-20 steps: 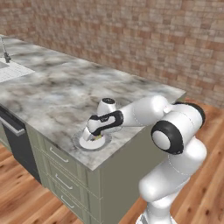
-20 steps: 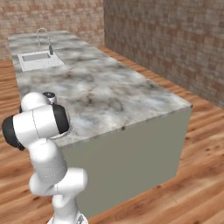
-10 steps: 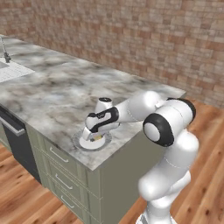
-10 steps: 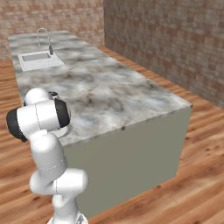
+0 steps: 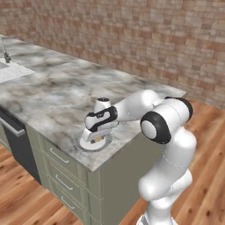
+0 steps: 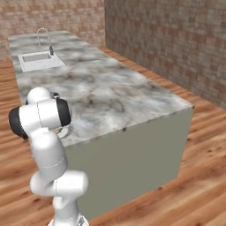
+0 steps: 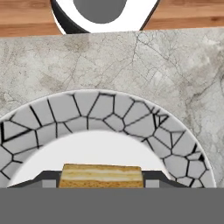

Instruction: Take the baked cake out of the oven and place it on the plate for cooling. Then close the oven door.

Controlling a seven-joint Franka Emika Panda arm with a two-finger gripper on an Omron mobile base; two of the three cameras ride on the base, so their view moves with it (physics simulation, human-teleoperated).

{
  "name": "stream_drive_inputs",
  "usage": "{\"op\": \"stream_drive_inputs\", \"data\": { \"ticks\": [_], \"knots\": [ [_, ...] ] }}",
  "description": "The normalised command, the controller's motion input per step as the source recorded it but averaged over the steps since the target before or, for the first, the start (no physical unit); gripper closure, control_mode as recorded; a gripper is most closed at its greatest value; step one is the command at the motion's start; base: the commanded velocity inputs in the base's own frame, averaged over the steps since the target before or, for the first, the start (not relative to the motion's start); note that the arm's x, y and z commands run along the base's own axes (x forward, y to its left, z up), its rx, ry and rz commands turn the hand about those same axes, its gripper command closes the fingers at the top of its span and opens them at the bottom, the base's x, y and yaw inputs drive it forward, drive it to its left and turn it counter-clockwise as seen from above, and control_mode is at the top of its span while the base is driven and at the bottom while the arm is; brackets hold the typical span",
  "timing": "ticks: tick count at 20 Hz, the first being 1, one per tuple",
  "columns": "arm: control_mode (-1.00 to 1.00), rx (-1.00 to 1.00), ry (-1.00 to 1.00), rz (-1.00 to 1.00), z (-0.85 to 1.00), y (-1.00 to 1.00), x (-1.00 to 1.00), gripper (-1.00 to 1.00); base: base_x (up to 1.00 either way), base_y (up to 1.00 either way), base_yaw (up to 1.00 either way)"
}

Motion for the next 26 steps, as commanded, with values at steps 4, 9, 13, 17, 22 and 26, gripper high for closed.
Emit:
{"op": "stream_drive_inputs", "data": {
  "ticks": [4, 9, 13, 17, 22, 26],
  "knots": [
    [-1.00, -0.03, 0.05, 0.00, -0.17, 0.00, 0.00, -1.00, 0.00, 0.00, 0.00],
    [-1.00, -0.02, 0.01, 0.00, -0.16, 0.00, 0.03, -1.00, 0.00, 0.00, 0.00],
    [-1.00, 0.00, 0.00, 0.00, -0.11, 0.00, 0.06, -1.00, 0.00, 0.00, 0.00],
    [-1.00, 0.00, 0.00, 0.00, -0.01, 0.00, -0.02, -1.00, 0.00, 0.00, 0.00],
    [-1.00, 0.00, -0.11, 0.00, 0.60, -0.03, -0.36, -1.00, 0.00, 0.00, 0.00],
    [-1.00, 0.01, -0.26, 0.00, 1.00, -0.07, -0.64, -1.00, 0.00, 0.00, 0.00]
  ]
}}
